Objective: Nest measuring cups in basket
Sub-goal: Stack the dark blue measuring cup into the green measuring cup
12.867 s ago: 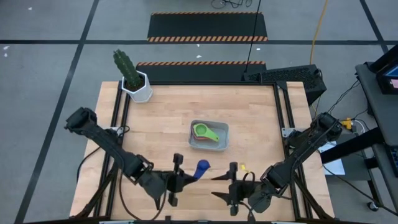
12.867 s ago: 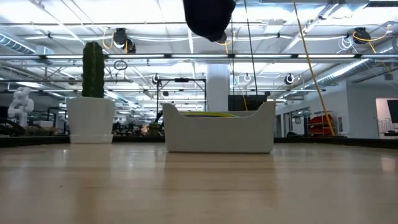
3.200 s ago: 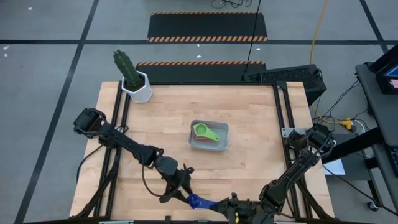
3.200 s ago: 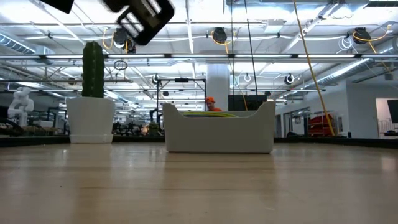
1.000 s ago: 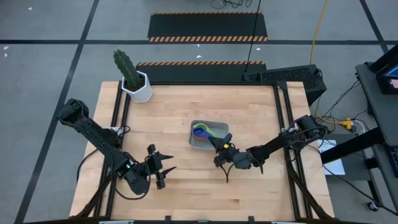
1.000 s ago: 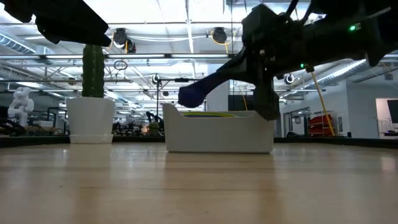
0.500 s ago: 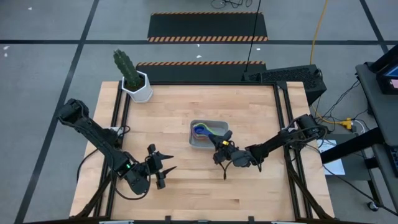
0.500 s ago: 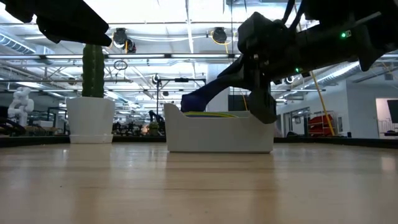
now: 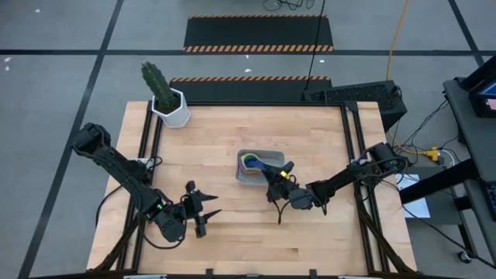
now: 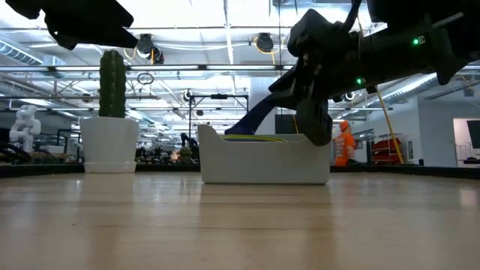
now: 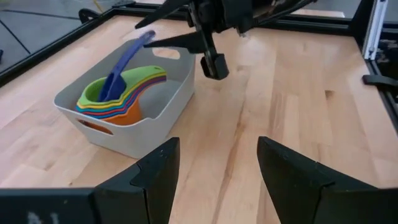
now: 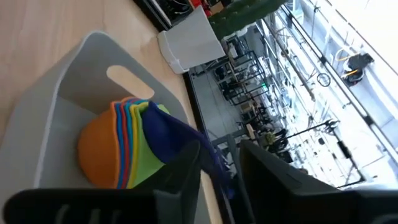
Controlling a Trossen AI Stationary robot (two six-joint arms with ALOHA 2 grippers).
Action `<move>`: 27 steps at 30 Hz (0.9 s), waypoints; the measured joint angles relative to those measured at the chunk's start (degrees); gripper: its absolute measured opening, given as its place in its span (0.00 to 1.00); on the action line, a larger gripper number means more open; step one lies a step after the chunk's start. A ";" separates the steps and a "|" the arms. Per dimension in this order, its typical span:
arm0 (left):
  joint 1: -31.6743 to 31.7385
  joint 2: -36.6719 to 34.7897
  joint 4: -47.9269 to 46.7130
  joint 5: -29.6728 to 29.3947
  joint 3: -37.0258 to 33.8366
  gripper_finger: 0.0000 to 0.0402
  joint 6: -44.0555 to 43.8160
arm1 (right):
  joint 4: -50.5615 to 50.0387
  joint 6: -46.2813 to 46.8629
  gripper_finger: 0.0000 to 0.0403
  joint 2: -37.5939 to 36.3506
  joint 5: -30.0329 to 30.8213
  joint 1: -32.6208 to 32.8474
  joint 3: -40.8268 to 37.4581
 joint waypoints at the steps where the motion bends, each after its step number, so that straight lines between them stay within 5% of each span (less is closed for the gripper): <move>1: 0.00 0.00 0.29 0.03 0.00 0.54 0.00 | -0.03 0.67 0.28 0.00 -0.02 0.03 0.00; 16: -1.51 0.00 2.10 0.66 0.00 0.54 0.55 | -3.83 11.72 0.32 0.00 0.04 1.68 0.00; 27: -1.49 0.00 2.10 0.63 0.00 0.54 0.74 | -3.85 9.73 0.09 0.00 1.70 3.42 0.00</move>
